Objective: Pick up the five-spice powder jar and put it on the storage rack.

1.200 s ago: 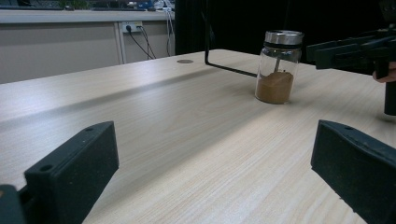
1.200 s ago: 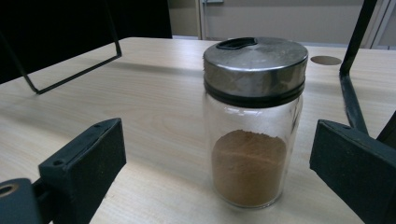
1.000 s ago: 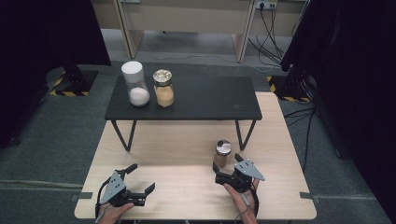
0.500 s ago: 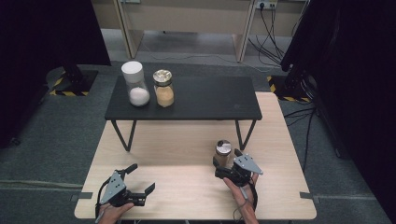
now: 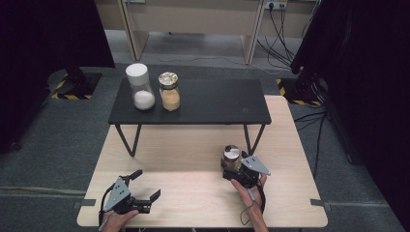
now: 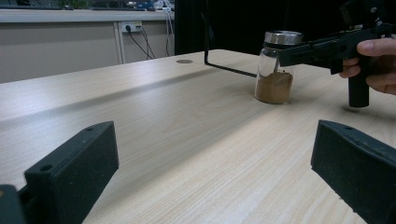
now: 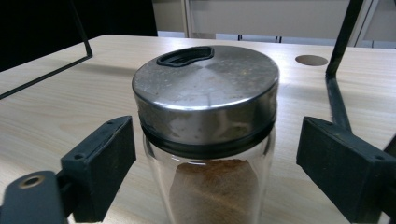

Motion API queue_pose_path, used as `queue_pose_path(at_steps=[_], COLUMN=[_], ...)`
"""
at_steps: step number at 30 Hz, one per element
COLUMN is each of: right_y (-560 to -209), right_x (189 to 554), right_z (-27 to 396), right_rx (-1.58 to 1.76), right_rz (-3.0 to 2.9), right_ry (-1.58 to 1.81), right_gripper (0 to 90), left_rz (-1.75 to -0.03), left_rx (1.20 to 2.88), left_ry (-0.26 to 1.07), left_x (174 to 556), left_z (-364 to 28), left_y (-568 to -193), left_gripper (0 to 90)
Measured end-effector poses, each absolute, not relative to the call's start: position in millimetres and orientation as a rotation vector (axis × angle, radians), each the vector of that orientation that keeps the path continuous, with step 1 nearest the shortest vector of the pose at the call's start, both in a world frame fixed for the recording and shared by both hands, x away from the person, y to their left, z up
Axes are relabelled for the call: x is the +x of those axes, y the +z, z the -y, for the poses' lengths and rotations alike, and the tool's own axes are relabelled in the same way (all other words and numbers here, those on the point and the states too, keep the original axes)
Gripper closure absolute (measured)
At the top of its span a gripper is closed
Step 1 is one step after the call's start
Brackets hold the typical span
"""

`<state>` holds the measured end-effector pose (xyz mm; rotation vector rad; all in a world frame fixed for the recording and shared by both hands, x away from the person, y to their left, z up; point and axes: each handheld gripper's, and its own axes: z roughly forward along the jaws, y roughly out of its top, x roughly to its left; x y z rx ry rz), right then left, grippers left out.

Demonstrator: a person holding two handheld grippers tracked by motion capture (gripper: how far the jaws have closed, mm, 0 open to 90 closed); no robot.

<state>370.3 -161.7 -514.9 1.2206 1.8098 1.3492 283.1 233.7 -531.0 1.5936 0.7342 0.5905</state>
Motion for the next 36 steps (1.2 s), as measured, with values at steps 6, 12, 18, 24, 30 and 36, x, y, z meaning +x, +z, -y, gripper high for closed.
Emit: queue_pose_path(at_steps=[6, 12, 18, 24, 30, 36], right_y=[-515.6, -516.1, -516.6, -515.6, -507.2, -499.1], right_x=[374.9, 377.1, 378.1, 376.5, 374.0, 371.4], right_z=[160.1, 158.0, 156.3, 155.2, 154.7, 150.8], right_rx=[1.224, 1.218, 1.212, 1.209, 1.196, 1.181], right_rz=[-1.817, -1.829, -1.839, -1.835, -1.836, -1.847], right_ry=[1.352, 1.338, 1.341, 1.329, 1.352, 1.365], right_gripper=[17.5, 22.9, 29.3, 29.9, 30.0, 30.1], left_rz=[-0.735, -0.735, -0.735, -0.735, -0.734, -0.733], left_rx=[1.593, 1.593, 1.593, 1.594, 1.594, 1.595], left_ry=[0.59, 0.591, 0.591, 0.591, 0.591, 0.592], left_x=[283.2, 283.2, 283.2, 283.2, 283.1, 283.1], left_z=[-233.8, -233.7, -233.7, -233.7, -233.6, -233.5], left_y=[-531.1, -531.1, -531.1, -531.0, -531.1, -531.0], left_gripper=[0.4, 0.4, 0.4, 0.4, 0.4, 0.4])
